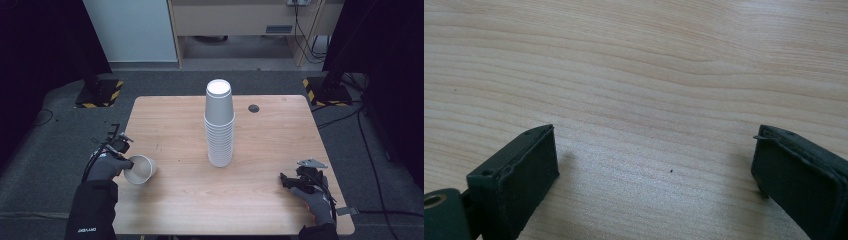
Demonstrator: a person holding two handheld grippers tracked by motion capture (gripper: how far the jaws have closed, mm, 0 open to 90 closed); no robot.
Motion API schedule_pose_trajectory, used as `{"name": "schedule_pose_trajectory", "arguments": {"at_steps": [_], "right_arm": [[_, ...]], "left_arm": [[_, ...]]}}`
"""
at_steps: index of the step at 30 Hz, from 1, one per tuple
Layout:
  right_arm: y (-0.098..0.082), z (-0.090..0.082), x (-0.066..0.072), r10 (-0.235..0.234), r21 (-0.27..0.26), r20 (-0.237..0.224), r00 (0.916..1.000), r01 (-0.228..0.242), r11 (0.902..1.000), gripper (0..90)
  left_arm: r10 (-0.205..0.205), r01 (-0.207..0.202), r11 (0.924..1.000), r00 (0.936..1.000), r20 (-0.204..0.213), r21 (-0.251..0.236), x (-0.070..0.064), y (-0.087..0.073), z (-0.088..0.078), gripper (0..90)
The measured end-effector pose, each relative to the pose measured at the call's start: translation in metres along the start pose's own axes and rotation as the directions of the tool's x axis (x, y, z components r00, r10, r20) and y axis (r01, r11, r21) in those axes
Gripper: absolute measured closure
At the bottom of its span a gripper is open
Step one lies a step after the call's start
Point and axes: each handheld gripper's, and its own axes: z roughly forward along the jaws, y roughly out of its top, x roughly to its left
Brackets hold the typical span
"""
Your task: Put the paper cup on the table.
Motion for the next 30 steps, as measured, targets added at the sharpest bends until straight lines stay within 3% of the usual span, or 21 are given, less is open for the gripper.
{"name": "schedule_pose_trajectory", "arguments": {"at_steps": [5,9,22,27,30], "right_arm": [[0.000,0.000,0.000,0.001,0.000,0.000,1.0000,-0.001,1.0000,5.1],[0.000,0.000,0.000,0.000,0.000,0.000,1.0000,0.000,1.0000,5.1],[0.000,0.000,0.000,0.001,0.000,0.000,1.0000,-0.001,1.0000,5.1],[0.000,0.000,0.000,0.001,0.000,0.000,1.0000,-0.001,1.0000,5.1],[0.000,0.000,0.000,0.000,0.000,0.000,1.0000,0.000,1.0000,5.1]], "left_arm": [[-0.001,0.001,0.9990,1.0000,0.006,0.044,-0.002,0.003,0.000,86.0],[-0.013,0.015,0.9968,0.9998,-0.014,0.078,-0.003,0.005,0.000,86.0],[-0.061,0.058,0.9854,0.9980,0.015,0.160,-0.004,0.007,0.005,85.9],[-0.071,0.069,0.9858,0.9975,0.007,0.153,-0.003,0.009,0.007,84.6],[-0.071,0.070,0.9910,0.9975,0.006,0.114,-0.002,0.009,0.010,82.4]]}}
